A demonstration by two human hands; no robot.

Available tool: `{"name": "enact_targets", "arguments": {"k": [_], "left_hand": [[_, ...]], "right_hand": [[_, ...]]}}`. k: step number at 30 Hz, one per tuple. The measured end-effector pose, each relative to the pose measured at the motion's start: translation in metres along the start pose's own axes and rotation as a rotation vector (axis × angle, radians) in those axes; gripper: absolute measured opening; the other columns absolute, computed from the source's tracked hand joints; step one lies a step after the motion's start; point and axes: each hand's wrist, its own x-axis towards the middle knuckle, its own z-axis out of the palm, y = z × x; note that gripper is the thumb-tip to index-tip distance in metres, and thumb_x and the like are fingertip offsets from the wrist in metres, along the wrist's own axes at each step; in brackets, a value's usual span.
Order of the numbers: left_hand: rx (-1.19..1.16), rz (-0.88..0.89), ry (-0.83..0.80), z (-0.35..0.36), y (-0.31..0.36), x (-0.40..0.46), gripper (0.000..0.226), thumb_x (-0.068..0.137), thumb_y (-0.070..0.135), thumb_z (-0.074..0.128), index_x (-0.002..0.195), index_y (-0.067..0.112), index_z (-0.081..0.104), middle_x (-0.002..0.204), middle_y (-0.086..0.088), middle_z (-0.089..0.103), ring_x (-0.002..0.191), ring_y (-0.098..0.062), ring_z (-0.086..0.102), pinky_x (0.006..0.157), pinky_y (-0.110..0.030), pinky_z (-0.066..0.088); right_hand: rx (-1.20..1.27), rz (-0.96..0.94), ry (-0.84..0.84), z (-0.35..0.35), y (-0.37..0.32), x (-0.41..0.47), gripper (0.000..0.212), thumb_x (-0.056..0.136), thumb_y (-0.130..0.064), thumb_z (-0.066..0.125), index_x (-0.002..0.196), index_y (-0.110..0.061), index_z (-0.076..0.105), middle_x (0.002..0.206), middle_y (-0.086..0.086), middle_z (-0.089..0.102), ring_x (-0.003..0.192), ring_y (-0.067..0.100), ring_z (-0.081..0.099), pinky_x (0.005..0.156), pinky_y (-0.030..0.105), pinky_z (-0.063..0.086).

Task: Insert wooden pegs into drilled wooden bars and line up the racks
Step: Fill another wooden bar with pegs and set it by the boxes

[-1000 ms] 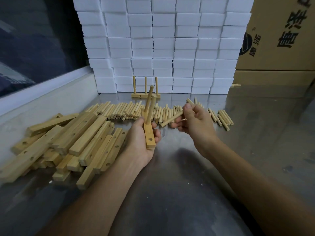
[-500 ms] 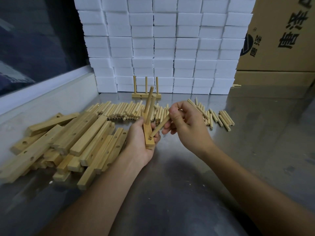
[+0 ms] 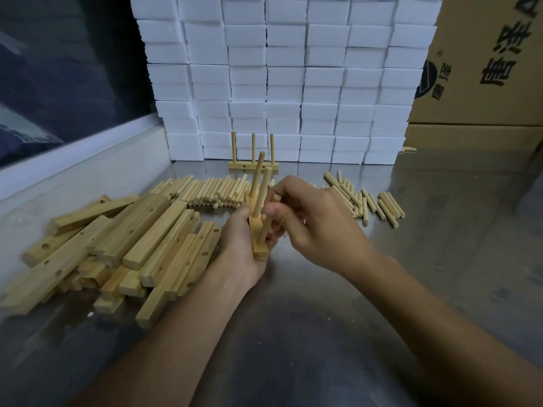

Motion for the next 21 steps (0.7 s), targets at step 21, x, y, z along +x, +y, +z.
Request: {"name": "enact_targets", "arguments": {"k": [21], "left_hand": [[0.017,-0.032,0.068,-0.001,-0.003,0.003,0.043,0.102,0.027,0.042,0.129,-0.002,0.06,0.099,-0.017,0.056,0.066,-0.02,0.05,0.043,-0.024,0.04]], "right_hand": [[0.493,0.335,0.178,0.021,0.005,-0.004,0.028,0.087,-0.011,0.074,0.081,0.009,0.056,0.059,0.025,0.06,0.04,0.009,0.056,0.04,0.018,0.044]]}}
